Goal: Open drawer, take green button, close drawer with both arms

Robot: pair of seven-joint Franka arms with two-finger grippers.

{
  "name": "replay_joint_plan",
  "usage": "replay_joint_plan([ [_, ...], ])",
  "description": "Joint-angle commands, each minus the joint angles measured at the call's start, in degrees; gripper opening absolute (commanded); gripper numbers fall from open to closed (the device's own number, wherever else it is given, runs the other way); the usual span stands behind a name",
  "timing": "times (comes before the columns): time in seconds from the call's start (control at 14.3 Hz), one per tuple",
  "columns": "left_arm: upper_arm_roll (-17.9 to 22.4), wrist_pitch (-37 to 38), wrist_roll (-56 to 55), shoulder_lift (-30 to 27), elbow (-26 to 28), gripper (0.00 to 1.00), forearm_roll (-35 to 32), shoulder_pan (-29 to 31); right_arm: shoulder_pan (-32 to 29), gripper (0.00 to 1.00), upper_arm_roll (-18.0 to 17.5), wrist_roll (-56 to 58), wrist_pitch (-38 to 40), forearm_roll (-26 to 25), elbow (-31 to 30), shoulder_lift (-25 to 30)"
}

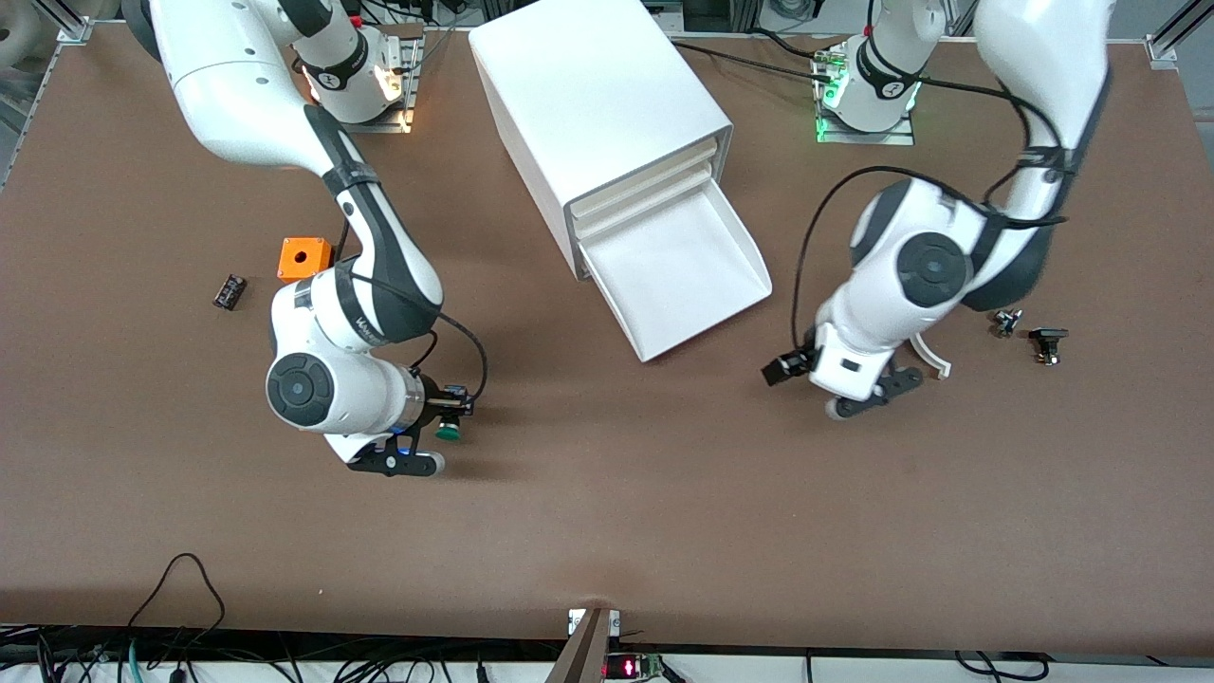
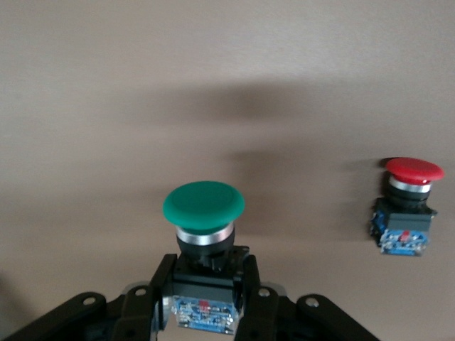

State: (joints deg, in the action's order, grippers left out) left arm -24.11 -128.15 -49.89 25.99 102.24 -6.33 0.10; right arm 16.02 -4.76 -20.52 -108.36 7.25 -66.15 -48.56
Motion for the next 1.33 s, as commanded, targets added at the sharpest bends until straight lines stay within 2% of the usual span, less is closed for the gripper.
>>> replay_joint_plan([
  [0.0, -0.06, -6.83, -2.57, -1.56, 7.26, 1.00, -0.70, -1.94, -1.77, 0.00, -0.87, 2.24, -4.83, -0.74, -5.73, 1.28],
  [0.42, 0.11, -8.95, -9.78, 2.22, 8.51, 1.00, -0.79, -6.25, -2.66, 0.00, -0.87, 2.68, -8.00, -0.30, -8.55, -0.21],
  [0.77, 0.12, -10.10, -13.20, 2.84, 8.51, 1.00, -6.92, -6.34, -2.66, 0.00, -0.87, 2.42, -10.56, -0.13, -10.40, -2.23],
  [0.84, 0.11, -10.10, -14.52, 3.01, 8.59, 1.00, -8.24, -6.43, -2.66, 0.08, -0.87, 2.33, -10.73, -0.13, -10.40, -2.32],
  [0.91, 0.11, -10.10, -15.75, 3.54, 8.60, 1.00, -8.95, -7.13, -2.66, 0.24, -0.87, 2.50, -11.08, -0.13, -10.40, -2.41],
  [0.98, 0.11, -10.10, -16.37, 3.80, 8.77, 1.00, -9.05, -7.66, -2.75, 0.50, -0.87, 2.42, -11.35, -0.13, -10.40, -2.67],
  [1.12, 0.11, -10.10, -16.56, 4.07, 9.21, 1.00, -9.05, -7.93, -2.66, 0.80, -0.87, 1.98, -11.26, -0.21, -10.14, -2.24],
  [1.19, 0.11, -10.01, -16.56, 4.16, 9.38, 1.00, -9.05, -7.93, -2.66, 1.00, -0.87, 2.24, -11.09, -0.30, -9.88, -2.06],
  [1.26, 0.03, -10.10, -16.64, 4.42, 9.39, 1.00, -9.05, -8.19, -2.83, 1.00, -0.78, 2.07, -11.00, -0.56, -9.79, -1.10],
])
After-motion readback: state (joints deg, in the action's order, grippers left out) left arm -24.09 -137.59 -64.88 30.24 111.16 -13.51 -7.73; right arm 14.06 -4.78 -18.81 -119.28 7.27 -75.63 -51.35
